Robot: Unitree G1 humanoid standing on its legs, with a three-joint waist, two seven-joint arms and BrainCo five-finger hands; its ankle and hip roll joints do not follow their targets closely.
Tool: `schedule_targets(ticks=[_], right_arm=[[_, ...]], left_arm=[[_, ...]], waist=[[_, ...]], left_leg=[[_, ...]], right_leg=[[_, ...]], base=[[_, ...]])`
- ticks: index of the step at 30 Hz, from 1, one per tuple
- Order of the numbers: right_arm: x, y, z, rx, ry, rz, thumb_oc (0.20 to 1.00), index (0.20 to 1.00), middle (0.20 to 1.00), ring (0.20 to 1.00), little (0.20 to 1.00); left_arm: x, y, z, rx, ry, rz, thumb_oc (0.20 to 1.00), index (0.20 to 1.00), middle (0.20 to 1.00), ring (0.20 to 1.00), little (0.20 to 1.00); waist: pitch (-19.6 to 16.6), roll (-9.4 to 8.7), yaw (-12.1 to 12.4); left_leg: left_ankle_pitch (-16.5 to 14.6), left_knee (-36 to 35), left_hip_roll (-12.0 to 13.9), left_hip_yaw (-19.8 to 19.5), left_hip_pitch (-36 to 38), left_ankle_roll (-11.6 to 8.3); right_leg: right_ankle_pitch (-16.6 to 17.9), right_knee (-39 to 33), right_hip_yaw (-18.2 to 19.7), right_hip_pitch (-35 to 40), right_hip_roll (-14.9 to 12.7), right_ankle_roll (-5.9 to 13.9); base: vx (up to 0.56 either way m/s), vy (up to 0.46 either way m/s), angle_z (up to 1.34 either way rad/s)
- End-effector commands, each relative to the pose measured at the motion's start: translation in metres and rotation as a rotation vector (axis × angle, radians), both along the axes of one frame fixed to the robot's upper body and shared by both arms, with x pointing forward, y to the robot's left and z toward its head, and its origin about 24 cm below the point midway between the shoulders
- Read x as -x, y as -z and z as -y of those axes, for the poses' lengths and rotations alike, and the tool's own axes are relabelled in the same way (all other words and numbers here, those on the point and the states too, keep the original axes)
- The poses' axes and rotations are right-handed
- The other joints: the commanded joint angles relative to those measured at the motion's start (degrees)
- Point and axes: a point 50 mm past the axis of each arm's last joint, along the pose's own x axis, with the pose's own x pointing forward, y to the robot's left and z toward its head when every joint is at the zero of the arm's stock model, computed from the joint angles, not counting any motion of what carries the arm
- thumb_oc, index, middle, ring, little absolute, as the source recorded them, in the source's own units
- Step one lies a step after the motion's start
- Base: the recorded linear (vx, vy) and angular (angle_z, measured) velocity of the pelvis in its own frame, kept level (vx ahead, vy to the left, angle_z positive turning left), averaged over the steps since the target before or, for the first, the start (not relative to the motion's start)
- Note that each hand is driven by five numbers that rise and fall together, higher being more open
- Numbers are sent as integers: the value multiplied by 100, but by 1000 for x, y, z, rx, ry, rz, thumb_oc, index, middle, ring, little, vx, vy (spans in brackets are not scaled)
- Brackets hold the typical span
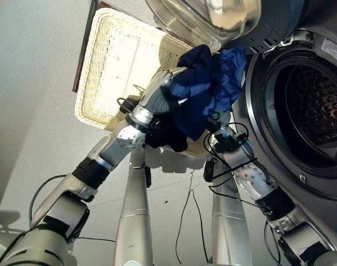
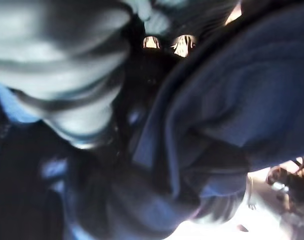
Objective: Put the clothes into the washing machine.
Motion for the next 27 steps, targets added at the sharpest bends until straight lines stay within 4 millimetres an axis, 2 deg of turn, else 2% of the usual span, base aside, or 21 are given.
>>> schedule_targets(ticks=[1,14,15,16,21,27], right_arm=[[26,-35,-25,-69,-176,221,200,200,200,200,200],[27,-37,-22,-94,-168,226,200,200,200,200,200],[27,-37,-22,-95,-167,226,200,200,200,200,200],[28,-37,-22,-97,-164,225,200,200,200,200,200],[28,-38,-20,-117,-148,230,200,200,200,200,200],[27,-40,-20,-152,-119,237,200,200,200,200,200]], left_arm=[[12,-1,20,-85,52,87,200,200,200,200,200],[12,-1,17,-75,34,85,200,200,200,200,200],[12,-1,16,-62,25,81,514,514,514,514,514],[10,-1,15,-44,5,73,1000,1000,1000,1000,1000],[9,0,9,35,-42,100,1000,1000,1000,1000,1000],[17,-3,-5,321,-82,244,1000,1000,1000,1000,1000]], waist=[[-92,47,-199],[-92,61,-192],[-92,59,-192],[-92,58,-190],[-92,49,-173],[-92,29,-125]], left_leg=[[40,214,-589,181,-99,582],[63,171,-596,181,-105,572],[65,171,-596,178,-109,572],[66,166,-589,182,-107,572],[76,129,-609,172,-88,575],[71,117,-610,146,-122,577]], right_leg=[[1081,-1243,-575,429,361,192],[1109,-1290,-570,426,372,200],[1113,-1293,-569,423,372,200],[1100,-1278,-570,424,371,204],[1131,-1335,-582,447,376,206],[1118,-1324,-606,419,378,201]], base=[[0,0,0],[0,0,0],[0,0,0],[0,0,0],[0,0,0],[0,0,0]])
